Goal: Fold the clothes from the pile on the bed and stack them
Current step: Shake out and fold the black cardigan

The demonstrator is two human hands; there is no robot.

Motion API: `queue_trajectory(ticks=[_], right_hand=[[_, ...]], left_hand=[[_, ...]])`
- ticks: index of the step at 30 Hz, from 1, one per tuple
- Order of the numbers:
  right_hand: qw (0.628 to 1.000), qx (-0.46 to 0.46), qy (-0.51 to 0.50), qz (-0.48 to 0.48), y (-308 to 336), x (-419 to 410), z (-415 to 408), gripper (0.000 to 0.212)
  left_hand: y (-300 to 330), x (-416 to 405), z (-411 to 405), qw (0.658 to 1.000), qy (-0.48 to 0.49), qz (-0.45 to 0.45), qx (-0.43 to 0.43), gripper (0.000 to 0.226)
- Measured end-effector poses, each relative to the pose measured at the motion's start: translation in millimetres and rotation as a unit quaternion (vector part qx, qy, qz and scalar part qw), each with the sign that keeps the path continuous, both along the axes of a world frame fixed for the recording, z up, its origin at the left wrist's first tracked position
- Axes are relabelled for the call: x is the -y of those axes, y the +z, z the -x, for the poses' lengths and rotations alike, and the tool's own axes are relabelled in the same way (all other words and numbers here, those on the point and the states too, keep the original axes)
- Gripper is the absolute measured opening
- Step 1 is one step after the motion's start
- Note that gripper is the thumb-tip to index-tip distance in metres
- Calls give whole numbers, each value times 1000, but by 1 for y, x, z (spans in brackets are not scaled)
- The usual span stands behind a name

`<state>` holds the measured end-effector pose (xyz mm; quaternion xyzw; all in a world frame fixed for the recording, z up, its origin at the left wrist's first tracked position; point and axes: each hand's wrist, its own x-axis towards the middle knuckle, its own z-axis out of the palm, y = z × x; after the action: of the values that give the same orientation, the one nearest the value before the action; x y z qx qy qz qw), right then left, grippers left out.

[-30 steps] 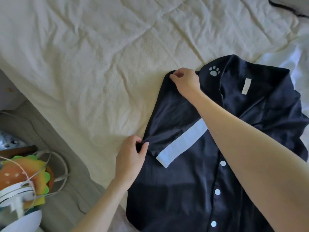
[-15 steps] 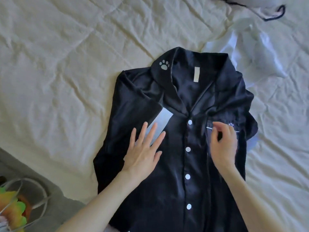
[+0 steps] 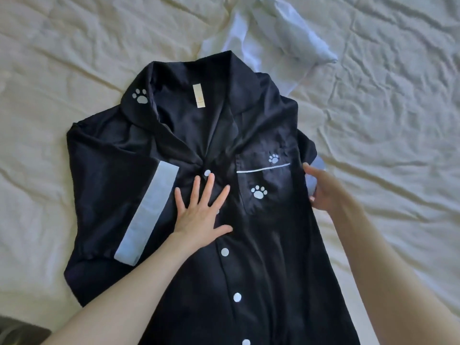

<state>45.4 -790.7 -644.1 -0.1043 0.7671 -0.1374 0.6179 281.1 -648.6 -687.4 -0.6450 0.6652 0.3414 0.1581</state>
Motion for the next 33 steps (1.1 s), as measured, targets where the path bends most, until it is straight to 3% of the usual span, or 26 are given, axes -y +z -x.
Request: queue_trajectory(ticks=[2,8,13,15,18,20,22,25,27,28,30,31,33], right_hand=[[999,26,-29,29,-2,7,5,6],[959,-170,-118,194,19,37,51,12],[936,-225,-193,191,28,56,85,13],[919,-237,-211,233,36,63,79,16],[869,-343,-13,356,57,53,40,39],[809,-361,169,432,68,26,2,34],[770,-291,365,434,70,-11,-27,8],[729,-126,581,340,63,-69,-43,30],[743,-75,582,321,56,-96,-37,30],[774,-91,534,328,53,-103,-32,25],[843,-162,378,345,48,-107,-20,16],[857,-203,307,360,44,-105,-15,14],[841,-268,269,386,38,-93,-5,21]], left_hand=[[-1,-1,0,1000,-5,-11,15,96],[-1,1,4,998,-16,-29,60,97],[-1,3,7,997,-19,-32,70,98],[-1,4,7,997,-20,-38,67,98],[2,8,6,997,-18,-58,57,97],[5,10,4,997,-10,-75,31,91],[10,13,0,996,27,-80,-32,77],[29,18,-10,962,217,-8,-165,43],[44,23,-14,897,385,80,-202,25],[51,29,-15,876,428,124,-182,23],[60,46,-11,879,416,196,-126,22],[64,56,-6,890,380,222,-117,23],[67,78,12,922,277,237,-128,26]])
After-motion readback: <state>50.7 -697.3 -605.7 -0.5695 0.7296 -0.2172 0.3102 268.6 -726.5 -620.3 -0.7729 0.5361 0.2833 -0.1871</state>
